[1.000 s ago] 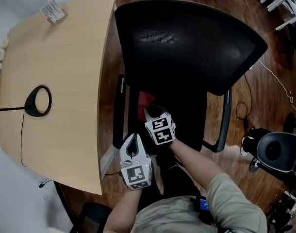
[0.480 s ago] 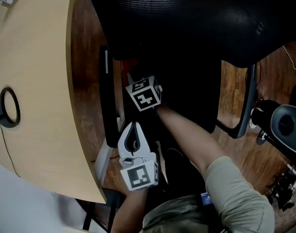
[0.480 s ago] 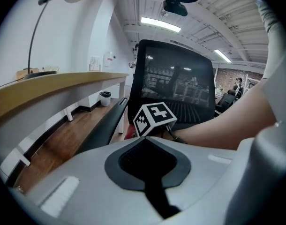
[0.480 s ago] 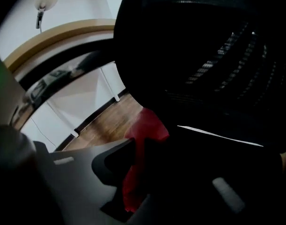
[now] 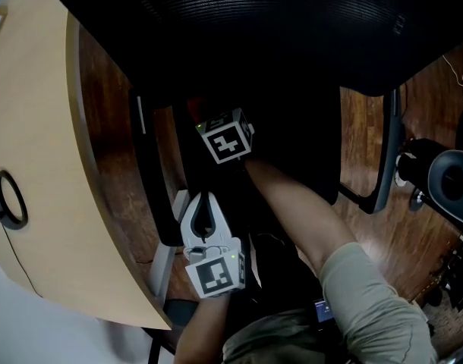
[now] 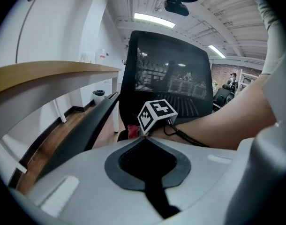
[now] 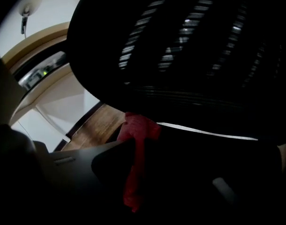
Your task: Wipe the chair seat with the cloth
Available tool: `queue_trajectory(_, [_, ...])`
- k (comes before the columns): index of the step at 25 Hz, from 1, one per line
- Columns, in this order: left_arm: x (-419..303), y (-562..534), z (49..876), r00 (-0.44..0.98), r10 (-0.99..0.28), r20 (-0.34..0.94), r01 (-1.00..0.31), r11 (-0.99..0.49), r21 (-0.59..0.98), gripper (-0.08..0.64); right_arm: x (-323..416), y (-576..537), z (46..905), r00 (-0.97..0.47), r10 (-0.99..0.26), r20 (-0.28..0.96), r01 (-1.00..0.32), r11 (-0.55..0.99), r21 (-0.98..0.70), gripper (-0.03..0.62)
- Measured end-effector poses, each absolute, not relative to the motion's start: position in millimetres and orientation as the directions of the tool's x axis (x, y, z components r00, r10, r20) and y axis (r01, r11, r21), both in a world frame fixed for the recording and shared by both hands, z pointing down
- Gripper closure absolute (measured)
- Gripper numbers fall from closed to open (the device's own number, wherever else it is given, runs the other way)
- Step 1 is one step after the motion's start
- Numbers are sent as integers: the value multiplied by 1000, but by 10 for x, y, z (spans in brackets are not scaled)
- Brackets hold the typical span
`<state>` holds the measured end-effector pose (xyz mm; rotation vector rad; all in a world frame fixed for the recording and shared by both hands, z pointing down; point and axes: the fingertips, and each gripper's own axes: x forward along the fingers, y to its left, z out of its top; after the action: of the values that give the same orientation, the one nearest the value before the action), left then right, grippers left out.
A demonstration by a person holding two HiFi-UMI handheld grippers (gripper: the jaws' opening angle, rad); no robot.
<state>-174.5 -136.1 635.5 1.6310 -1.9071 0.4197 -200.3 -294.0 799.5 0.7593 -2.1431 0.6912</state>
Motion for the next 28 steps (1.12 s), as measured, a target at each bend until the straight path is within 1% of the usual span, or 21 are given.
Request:
queue_trajectory(8, [-1227, -1754, 6354, 21, -795, 606, -983, 95, 159, 554, -789, -3400, 7986, -423, -378, 823, -815, 556, -164, 535])
queue_trajectory(14, [-684, -1931, 6440, 139, -781, 608, -983, -34, 182, 554, 420, -3665, 8001, -272, -467, 841, -916, 393, -78, 535])
queue_trajectory(17, [-478, -1993, 6484, 175, -771, 612, -980, -74, 187, 554, 885, -3742, 7971, -210, -501, 839, -947, 316, -48, 535])
queue_trajectory(21, [-268, -2055, 6538, 206, -757, 620, -976, -112, 187, 554, 1263, -3787, 7936, -156, -529, 834, -966, 258, -17, 535])
queue_trajectory(24, [-167, -2083, 6571, 218, -755, 619, -974, -125, 190, 554, 1485, -3726, 7970, -108, -519, 848, -977, 212, 5, 535])
queue_trajectory(28, [-117, -2104, 6587, 223, -761, 609, -972, -130, 194, 554, 1580, -3681, 8007, -96, -506, 857, -980, 201, 9, 535])
